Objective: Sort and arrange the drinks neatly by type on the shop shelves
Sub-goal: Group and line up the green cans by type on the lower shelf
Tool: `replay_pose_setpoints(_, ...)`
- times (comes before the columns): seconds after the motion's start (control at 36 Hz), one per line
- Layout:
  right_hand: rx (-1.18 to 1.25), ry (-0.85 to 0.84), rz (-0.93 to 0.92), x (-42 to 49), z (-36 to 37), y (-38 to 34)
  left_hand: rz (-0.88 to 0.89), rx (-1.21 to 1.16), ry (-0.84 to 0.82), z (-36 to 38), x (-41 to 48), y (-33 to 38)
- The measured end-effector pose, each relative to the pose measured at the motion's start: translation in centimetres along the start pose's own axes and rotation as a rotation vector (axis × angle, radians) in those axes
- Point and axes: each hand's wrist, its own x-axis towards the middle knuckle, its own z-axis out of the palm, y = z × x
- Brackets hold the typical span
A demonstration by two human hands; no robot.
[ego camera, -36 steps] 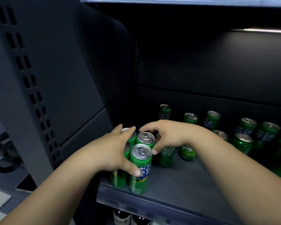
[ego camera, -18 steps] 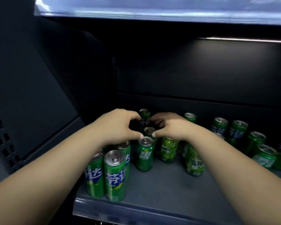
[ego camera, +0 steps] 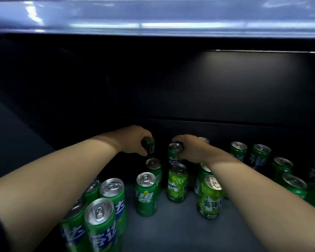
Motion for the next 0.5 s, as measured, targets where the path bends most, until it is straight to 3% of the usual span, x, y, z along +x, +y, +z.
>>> replay_pose_setpoints(0.19, 0.02, -0.064, -0.035, 1.9, 1.0, 0.8, 0.003, -0.025, 0.02, 1.8, 3.7, -1.7)
replay_pose_setpoints(0.42, 0.001, -0.077, -0.055, 2.7, 1.2, 0.9, -0.021, -0.042, -0.123, 2.7, 6.3, -2.1)
replay_pose_setpoints(0.5, 0.022, -0.057, -0.064, 2.5, 1.4, 0.9, -0.037, -0.082, -0.072, 3.2, 6.6, -2.4)
